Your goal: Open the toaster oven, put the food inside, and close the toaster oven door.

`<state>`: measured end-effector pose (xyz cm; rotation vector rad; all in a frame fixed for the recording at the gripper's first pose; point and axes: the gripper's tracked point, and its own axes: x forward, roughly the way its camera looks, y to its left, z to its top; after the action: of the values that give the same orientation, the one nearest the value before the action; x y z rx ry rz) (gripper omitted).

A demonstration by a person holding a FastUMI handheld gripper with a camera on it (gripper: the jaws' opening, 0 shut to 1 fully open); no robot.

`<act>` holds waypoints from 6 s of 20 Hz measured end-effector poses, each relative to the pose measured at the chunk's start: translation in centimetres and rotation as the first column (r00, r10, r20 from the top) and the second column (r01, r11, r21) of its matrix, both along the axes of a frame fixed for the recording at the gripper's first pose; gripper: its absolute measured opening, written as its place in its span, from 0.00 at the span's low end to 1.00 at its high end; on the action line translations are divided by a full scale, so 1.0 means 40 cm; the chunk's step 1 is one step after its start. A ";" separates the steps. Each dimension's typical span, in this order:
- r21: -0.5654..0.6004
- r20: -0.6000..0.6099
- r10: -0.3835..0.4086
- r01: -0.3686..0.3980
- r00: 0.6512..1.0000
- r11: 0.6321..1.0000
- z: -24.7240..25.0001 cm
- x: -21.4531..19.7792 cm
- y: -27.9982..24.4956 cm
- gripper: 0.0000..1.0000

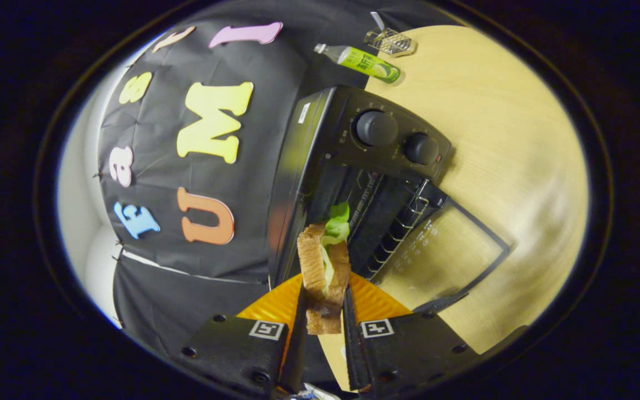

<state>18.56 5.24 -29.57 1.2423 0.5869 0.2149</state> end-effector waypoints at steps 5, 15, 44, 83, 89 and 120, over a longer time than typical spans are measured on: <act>0.060 0.019 -0.150 0.149 0.988 0.987 -0.066 0.111 -0.005 0.36; -0.080 0.048 -0.126 0.130 0.991 0.988 -0.130 0.225 0.075 0.50; -0.932 -0.113 0.271 -0.197 0.956 0.304 -0.063 -0.369 -0.002 0.91; -0.951 0.212 0.268 0.135 0.940 0.279 0.302 -0.138 0.039 0.92; -0.908 0.371 0.261 0.289 0.891 0.302 0.564 -0.228 0.018 0.92; -0.810 0.551 0.186 0.468 0.814 0.354 0.745 -0.564 -0.048 1.00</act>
<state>-3.99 3.30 0.22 0.0113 -0.0250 0.0418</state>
